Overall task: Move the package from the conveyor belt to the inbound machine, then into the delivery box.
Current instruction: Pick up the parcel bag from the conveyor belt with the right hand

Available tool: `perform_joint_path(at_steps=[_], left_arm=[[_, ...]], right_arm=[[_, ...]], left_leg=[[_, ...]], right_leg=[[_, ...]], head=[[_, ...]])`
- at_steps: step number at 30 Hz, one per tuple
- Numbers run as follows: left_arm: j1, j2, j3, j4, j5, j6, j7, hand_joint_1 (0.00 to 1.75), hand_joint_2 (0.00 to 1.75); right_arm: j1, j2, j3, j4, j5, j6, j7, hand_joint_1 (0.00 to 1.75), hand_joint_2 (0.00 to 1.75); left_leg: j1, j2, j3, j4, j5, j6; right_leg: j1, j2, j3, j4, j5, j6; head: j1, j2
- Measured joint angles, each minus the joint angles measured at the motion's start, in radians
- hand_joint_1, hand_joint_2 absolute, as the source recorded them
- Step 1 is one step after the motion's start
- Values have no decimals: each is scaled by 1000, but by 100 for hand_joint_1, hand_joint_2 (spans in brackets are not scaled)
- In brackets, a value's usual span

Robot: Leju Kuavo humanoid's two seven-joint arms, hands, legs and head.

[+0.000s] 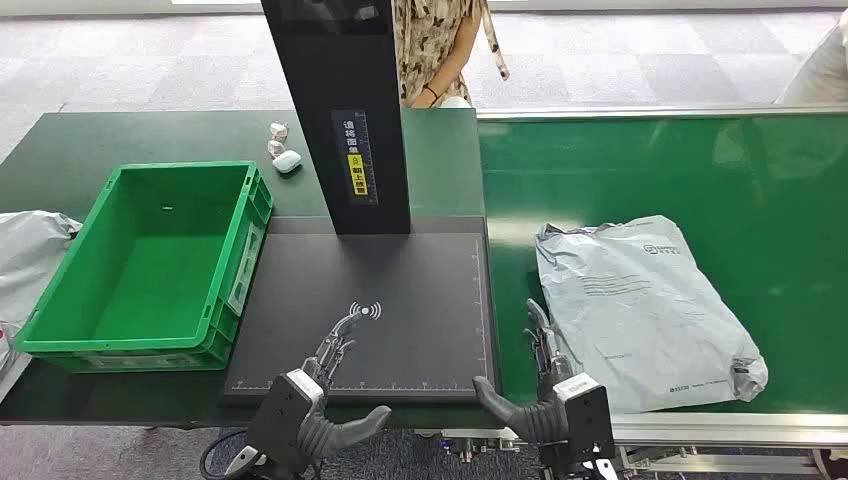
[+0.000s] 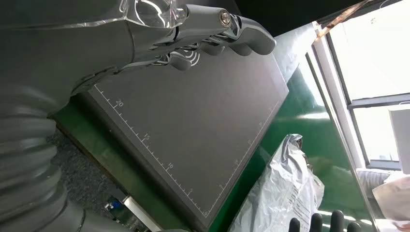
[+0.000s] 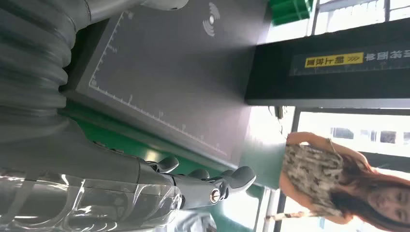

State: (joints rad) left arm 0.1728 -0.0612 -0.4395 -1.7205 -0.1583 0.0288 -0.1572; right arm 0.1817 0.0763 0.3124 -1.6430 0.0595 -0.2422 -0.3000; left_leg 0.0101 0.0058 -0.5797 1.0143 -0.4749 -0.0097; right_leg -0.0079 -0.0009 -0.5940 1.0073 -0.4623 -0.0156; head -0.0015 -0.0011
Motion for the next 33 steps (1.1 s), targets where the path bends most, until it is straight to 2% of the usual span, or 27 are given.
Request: perform_joint_path(at_steps=[2,4,7,10,15,19,23,26,29,33], left_arm=[[0,0,0,0,0,-4,0,0,175],[2,-1,1,-1,-2,-16,-1,0,175],[8,-1,2,-8,-6,-41,-6,0,175],[12,0,2,-11,-8,-59,-13,0,175],[9,2,6,-10,3,-74,-33,0,175],[4,3,20,-8,8,-78,-40,0,175],[-2,3,32,-5,13,-82,-42,0,175],[-3,4,40,-4,18,-86,-49,0,175],[-3,4,48,0,22,-89,-56,0,175],[-3,4,52,5,23,-93,-57,0,175]], right_arm=[[0,-1,-4,-5,66,-30,8,0,175],[0,-7,-32,-27,263,-90,58,0,175],[-12,-32,-124,-58,596,-128,183,0,175],[-44,-72,-246,-57,734,-127,233,0,175],[-168,-205,-433,65,711,-58,225,0,175],[-291,-319,-496,201,634,47,192,0,175],[-379,-413,-501,300,551,148,161,0,175],[-428,-462,-483,358,493,262,115,0,175],[-453,-489,-450,396,442,358,64,0,175],[-458,-505,-409,413,380,424,37,0,175]], left_leg=[[0,0,0,0,0,0],[0,0,0,0,0,0],[0,0,0,0,0,0],[-1,0,0,1,0,1],[-3,0,0,1,1,3],[-4,0,0,1,2,5],[-5,-1,0,1,3,6],[-5,-1,0,1,3,6],[-4,-2,0,1,3,6],[-5,-3,-1,1,3,6]], right_leg=[[0,0,0,0,0,0],[0,0,0,0,0,0],[0,0,0,0,0,0],[-1,0,1,-1,1,1],[-3,0,1,-1,3,4],[-5,-1,1,-1,3,5],[-5,-2,1,0,3,4],[-5,-2,1,0,3,4],[-5,-3,0,0,3,4],[-5,-4,0,0,3,5]], head=[[0,0],[0,0],[0,0],[0,0],[0,0],[0,0],[0,0],[0,0],[0,0],[0,0]])
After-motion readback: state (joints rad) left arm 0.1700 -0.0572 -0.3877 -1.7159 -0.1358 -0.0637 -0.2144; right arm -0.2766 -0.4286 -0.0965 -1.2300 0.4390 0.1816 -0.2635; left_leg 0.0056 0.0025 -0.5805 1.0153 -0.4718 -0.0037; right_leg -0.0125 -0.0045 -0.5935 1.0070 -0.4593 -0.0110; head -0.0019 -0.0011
